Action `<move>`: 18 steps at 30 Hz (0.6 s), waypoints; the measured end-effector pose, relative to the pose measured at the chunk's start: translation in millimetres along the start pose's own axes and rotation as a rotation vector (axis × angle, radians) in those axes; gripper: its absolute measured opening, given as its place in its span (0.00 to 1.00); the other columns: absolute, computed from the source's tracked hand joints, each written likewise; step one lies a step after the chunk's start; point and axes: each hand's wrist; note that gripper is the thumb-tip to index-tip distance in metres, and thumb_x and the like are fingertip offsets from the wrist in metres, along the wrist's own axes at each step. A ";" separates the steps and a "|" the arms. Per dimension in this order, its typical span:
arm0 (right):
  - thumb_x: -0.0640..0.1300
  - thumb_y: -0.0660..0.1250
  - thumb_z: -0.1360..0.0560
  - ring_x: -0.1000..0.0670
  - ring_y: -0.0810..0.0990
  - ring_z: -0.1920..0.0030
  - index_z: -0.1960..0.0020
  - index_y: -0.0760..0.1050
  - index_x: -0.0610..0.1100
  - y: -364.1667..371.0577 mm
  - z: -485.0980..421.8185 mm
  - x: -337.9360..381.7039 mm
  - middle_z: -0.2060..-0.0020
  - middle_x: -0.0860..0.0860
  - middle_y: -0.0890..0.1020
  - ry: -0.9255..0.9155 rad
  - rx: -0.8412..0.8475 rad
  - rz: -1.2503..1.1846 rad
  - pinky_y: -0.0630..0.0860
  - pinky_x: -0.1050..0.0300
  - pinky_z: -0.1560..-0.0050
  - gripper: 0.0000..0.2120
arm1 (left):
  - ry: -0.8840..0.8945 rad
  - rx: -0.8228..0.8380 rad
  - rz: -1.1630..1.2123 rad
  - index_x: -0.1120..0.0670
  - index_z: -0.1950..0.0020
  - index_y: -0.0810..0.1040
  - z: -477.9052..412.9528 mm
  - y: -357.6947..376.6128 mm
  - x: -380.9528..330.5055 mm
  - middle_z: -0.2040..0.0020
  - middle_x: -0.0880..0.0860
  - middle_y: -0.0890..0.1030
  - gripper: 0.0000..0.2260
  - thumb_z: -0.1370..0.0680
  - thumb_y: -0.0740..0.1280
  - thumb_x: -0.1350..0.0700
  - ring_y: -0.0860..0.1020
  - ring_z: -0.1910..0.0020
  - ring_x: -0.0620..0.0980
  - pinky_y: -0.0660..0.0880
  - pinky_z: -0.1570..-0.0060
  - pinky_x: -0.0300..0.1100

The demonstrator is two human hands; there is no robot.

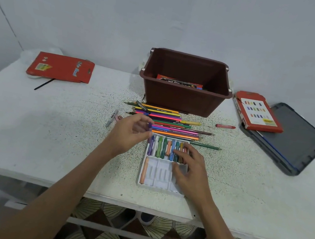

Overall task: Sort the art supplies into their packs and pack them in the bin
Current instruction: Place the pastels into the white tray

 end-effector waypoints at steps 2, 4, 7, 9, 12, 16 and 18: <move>0.45 0.70 0.24 0.56 0.60 0.28 0.35 0.77 0.52 -0.3 0.1 0.0 0.28 0.56 0.66 0.003 -0.002 -0.006 0.58 0.56 0.32 0.18 | -0.015 0.057 0.056 0.54 0.43 0.79 9.1 0.3 -5.3 0.55 0.50 0.83 0.12 0.26 0.73 0.60 0.83 0.57 0.45 0.81 0.52 0.40; 0.44 0.70 0.24 0.55 0.60 0.28 0.35 0.77 0.52 -0.2 0.2 0.3 0.28 0.56 0.66 0.006 -0.003 -0.009 0.57 0.56 0.32 0.18 | -0.036 0.125 0.087 0.55 0.43 0.79 16.4 0.8 -7.1 0.55 0.52 0.83 0.13 0.26 0.73 0.61 0.84 0.58 0.47 0.81 0.53 0.43; 0.45 0.70 0.24 0.55 0.60 0.29 0.35 0.77 0.52 0.8 0.0 -0.4 0.28 0.56 0.67 -0.007 -0.009 0.005 0.57 0.57 0.33 0.18 | -0.087 0.222 0.042 0.52 0.44 0.79 24.6 2.6 -5.0 0.55 0.53 0.82 0.13 0.26 0.74 0.61 0.84 0.59 0.48 0.81 0.53 0.45; 0.45 0.70 0.24 0.56 0.60 0.29 0.35 0.77 0.52 1.2 0.0 -0.7 0.28 0.56 0.67 -0.013 -0.014 0.012 0.58 0.57 0.33 0.18 | -0.063 0.280 -0.044 0.51 0.45 0.78 29.9 5.1 -2.4 0.56 0.52 0.81 0.12 0.26 0.74 0.61 0.84 0.59 0.45 0.81 0.54 0.44; 0.44 0.70 0.24 0.58 0.60 0.30 0.35 0.77 0.53 1.3 0.3 -1.0 0.28 0.56 0.67 -0.012 -0.017 -0.001 0.58 0.57 0.33 0.18 | -0.021 0.360 -0.129 0.51 0.44 0.78 36.4 8.0 3.1 0.56 0.51 0.81 0.13 0.26 0.74 0.61 0.83 0.60 0.44 0.81 0.54 0.41; 0.44 0.69 0.24 0.58 0.60 0.30 0.35 0.77 0.53 1.9 0.1 -2.6 0.28 0.56 0.67 -0.023 -0.016 0.004 0.57 0.59 0.33 0.18 | 0.018 0.413 -0.194 0.50 0.43 0.77 41.4 10.3 5.9 0.56 0.49 0.82 0.14 0.26 0.74 0.60 0.82 0.60 0.41 0.76 0.56 0.31; 0.44 0.69 0.24 0.59 0.59 0.30 0.35 0.77 0.53 2.4 -0.1 -3.7 0.28 0.56 0.67 -0.025 -0.016 0.008 0.57 0.59 0.33 0.18 | 0.047 0.396 -0.240 0.49 0.43 0.76 43.5 12.0 5.5 0.58 0.47 0.81 0.15 0.27 0.74 0.59 0.80 0.60 0.40 0.72 0.59 0.27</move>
Point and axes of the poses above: each hand's wrist, its own z-axis away from the middle knuckle, its own y-axis out of the palm, x = y × z
